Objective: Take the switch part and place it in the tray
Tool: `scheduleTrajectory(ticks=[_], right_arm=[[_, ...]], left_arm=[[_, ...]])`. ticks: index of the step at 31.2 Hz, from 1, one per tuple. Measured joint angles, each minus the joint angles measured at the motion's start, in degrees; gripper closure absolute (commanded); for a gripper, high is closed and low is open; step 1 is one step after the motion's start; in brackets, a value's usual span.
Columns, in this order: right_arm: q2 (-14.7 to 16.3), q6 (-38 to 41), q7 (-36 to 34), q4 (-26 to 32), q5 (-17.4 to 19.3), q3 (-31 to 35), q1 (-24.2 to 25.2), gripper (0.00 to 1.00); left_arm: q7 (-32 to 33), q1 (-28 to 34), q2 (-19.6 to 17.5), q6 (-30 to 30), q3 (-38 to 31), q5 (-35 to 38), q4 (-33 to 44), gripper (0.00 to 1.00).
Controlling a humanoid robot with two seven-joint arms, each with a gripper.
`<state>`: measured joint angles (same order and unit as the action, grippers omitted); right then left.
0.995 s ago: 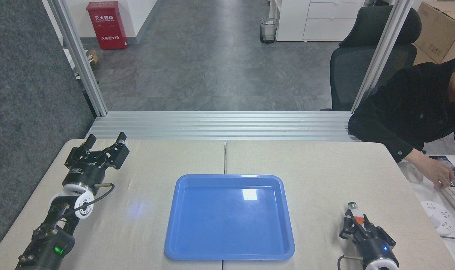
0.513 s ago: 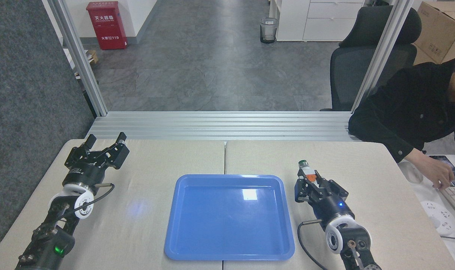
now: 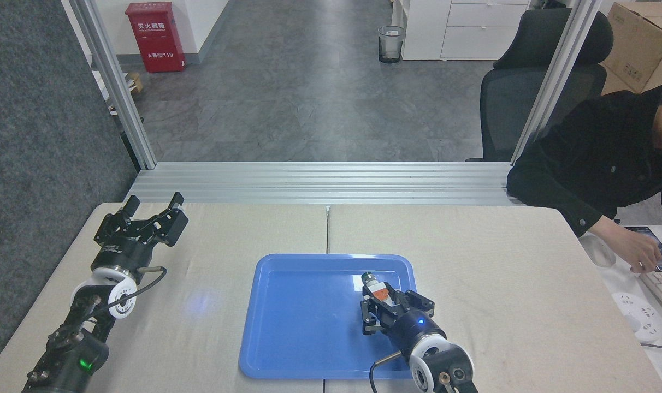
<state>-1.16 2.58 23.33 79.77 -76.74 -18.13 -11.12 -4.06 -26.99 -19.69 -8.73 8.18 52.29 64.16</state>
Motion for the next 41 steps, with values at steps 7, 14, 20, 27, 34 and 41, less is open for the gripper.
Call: scheduleTrajectory(ticks=[7,14,20,27,34,41], right_arm=[[-1.32,1.63,-3.71,-0.55,1.7,-0.12,-1.3,0.0],[-0.8,2.88,-7.37,-0.97,4.58,3.71,-6.16,0.0],[3.6,4.79,-10.95,-1.76,6.7,7.96,-9.26,0.0],[8.8,5.46,-13.84,-3.29,12.55,12.39,-10.63,0.0],[12.43,5.62,-14.5,-4.46,16.15,15.75,-11.0,0.0],[14.69,5.82,-14.63,-5.24,17.94,17.95,-11.31,0.0]], left_arm=[[0.0,0.0,0.0,0.0,0.0,0.0,0.0,0.0],[0.0,-0.01,0.0,0.0,0.0,0.0,0.0,0.0],[0.0,-0.01,0.0,0.0,0.0,0.0,0.0,0.0],[0.0,-0.01,0.0,0.0,0.0,0.0,0.0,0.0],[0.0,-0.01,0.0,0.0,0.0,0.0,0.0,0.0],[0.0,-0.01,0.0,0.0,0.0,0.0,-0.01,0.0]])
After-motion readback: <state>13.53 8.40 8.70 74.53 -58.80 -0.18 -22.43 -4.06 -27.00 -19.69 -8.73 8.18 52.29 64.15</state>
